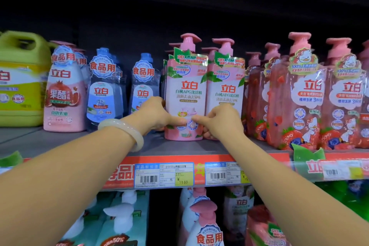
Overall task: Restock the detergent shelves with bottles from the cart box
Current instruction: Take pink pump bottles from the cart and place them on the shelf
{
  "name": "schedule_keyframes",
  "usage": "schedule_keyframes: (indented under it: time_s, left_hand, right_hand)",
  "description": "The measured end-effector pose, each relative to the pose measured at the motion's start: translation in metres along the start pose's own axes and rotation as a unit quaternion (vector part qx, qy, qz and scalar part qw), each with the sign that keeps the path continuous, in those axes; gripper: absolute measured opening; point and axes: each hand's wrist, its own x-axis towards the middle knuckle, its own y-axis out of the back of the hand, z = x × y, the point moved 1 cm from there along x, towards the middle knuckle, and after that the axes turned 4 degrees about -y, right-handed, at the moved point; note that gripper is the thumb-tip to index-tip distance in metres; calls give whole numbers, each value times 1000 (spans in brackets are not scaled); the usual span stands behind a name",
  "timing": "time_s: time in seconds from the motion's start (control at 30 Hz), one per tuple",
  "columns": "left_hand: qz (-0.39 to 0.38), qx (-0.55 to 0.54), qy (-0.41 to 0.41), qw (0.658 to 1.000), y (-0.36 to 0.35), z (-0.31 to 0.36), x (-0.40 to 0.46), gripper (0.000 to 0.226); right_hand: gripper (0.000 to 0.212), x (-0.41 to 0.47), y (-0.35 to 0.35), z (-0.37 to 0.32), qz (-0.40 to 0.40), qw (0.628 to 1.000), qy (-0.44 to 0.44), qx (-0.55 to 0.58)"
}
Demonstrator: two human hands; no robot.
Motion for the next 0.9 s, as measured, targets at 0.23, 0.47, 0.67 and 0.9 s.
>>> schedule_keyframes:
  time_s: [0.23,0.47,0.67,0.9]
  left_hand:
    - [32,294,-65,953,6,7,-18,60]
    - [105,495,-171,845,67,10,-66,49]
    - [114,558,-132,811,168,-26,-158,50]
    - [117,614,62,778,318,-107,-321,54]
  right_hand:
    - [45,-16,12,-11,38,996,41,-71]
    - [28,-79,0,-106,2,942,235,-238]
    - [44,-172,-67,-194,-60,897,338,-280]
    - [48,-325,-165,-316,-159,863,422,-227]
